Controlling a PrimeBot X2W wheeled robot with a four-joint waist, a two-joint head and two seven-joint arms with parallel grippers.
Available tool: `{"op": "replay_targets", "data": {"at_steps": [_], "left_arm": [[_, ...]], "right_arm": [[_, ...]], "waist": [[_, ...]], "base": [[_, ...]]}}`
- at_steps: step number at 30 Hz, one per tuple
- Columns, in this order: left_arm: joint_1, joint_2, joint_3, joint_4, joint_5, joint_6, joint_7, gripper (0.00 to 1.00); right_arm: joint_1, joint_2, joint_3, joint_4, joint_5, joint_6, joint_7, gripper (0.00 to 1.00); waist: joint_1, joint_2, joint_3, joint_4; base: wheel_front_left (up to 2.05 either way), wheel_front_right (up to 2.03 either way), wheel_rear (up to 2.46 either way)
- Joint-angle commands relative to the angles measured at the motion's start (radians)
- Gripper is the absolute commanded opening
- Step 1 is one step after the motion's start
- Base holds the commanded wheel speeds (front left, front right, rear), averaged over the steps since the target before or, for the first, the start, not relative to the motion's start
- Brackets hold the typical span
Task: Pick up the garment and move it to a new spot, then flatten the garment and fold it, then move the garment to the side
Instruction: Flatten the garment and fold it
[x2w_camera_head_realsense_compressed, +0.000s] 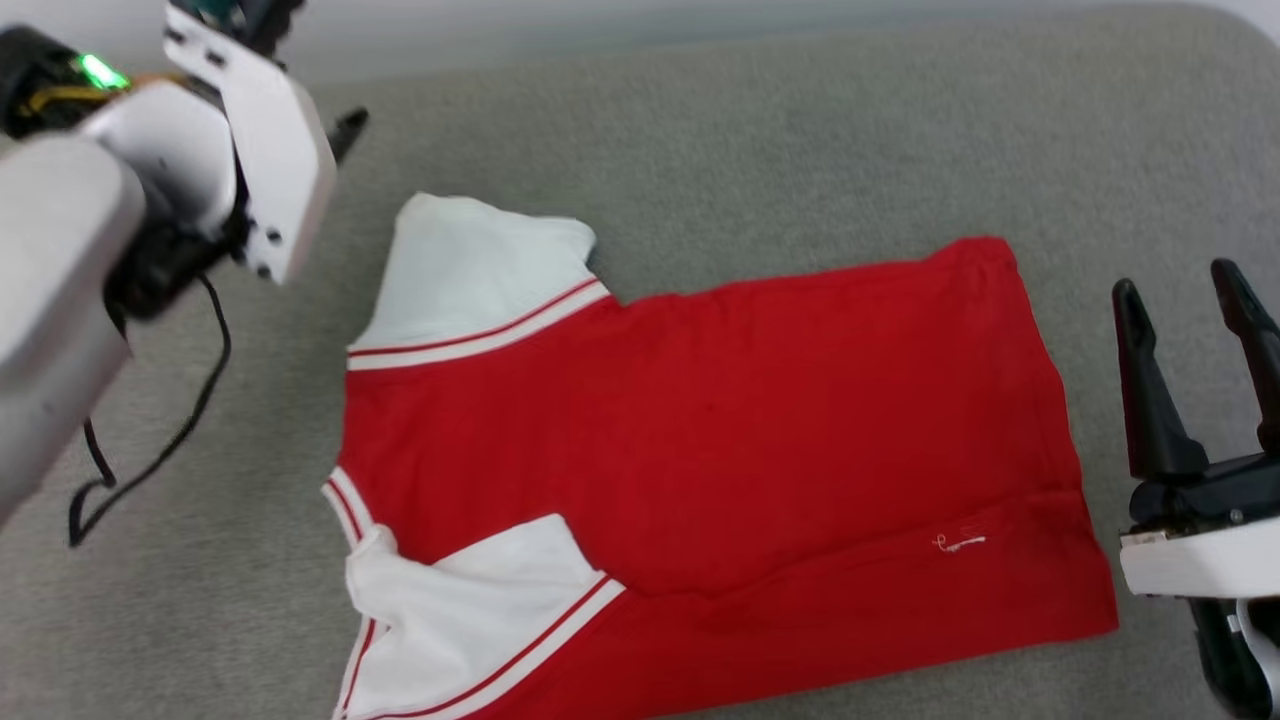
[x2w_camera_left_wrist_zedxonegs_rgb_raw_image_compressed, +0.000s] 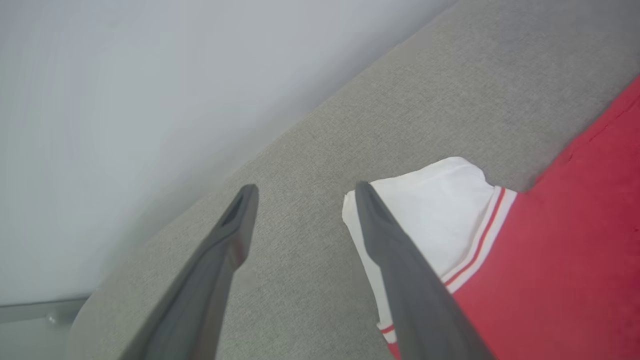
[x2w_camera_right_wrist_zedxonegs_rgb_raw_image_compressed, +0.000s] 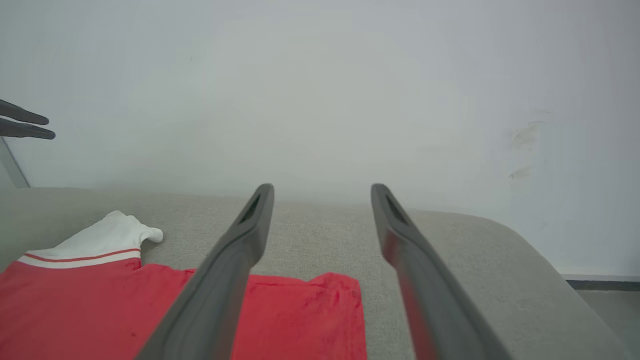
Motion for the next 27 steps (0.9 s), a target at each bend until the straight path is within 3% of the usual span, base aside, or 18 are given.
{"op": "replay_targets", "data": {"at_steps": [1, 7, 15, 21, 26, 27], "left_arm": [[-0.049, -0.014, 0.008, 0.031, -0.009, -0.008, 0.038, 1.00], [-0.167, -0.028, -0.009, 0.118, -0.059, -0.042, 0.268, 1.00], [-0.271, -0.024, -0.062, 0.147, -0.102, -0.066, 0.573, 1.00], [-0.286, -0.019, -0.113, 0.150, -0.081, -0.070, 0.675, 1.00], [-0.245, -0.017, -0.133, 0.145, -0.092, -0.077, 0.677, 1.00], [-0.239, -0.017, -0.134, 0.144, -0.092, -0.078, 0.675, 0.33]], "right_arm": [[0.023, 0.036, -0.015, -0.031, -0.012, -0.001, -0.009, 1.00], [0.056, 0.108, -0.014, -0.089, -0.040, -0.001, -0.026, 1.00], [0.002, 0.112, 0.026, -0.090, -0.053, -0.001, -0.045, 1.00], [-0.040, 0.100, 0.048, -0.048, -0.039, -0.001, -0.055, 1.00], [-0.053, 0.094, 0.058, -0.018, -0.031, -0.001, -0.064, 1.00], [-0.055, 0.089, 0.058, -0.011, -0.029, -0.001, -0.067, 1.00]], "waist": [[0.0000, 0.0000, 0.070, -0.046], [0.0000, 0.0000, 0.161, -0.091], [0.0000, 0.0000, 0.264, -0.136], [0.0000, 0.0000, 0.310, -0.151], [0.0000, 0.0000, 0.319, -0.152], [0.0000, 0.0000, 0.318, -0.151]], "base": [[0.00, 0.00, 0.00], [0.00, 0.00, 0.00], [0.00, 0.00, 0.00], [0.00, 0.00, 0.00], [0.00, 0.00, 0.00], [0.00, 0.00, 0.00]]}}
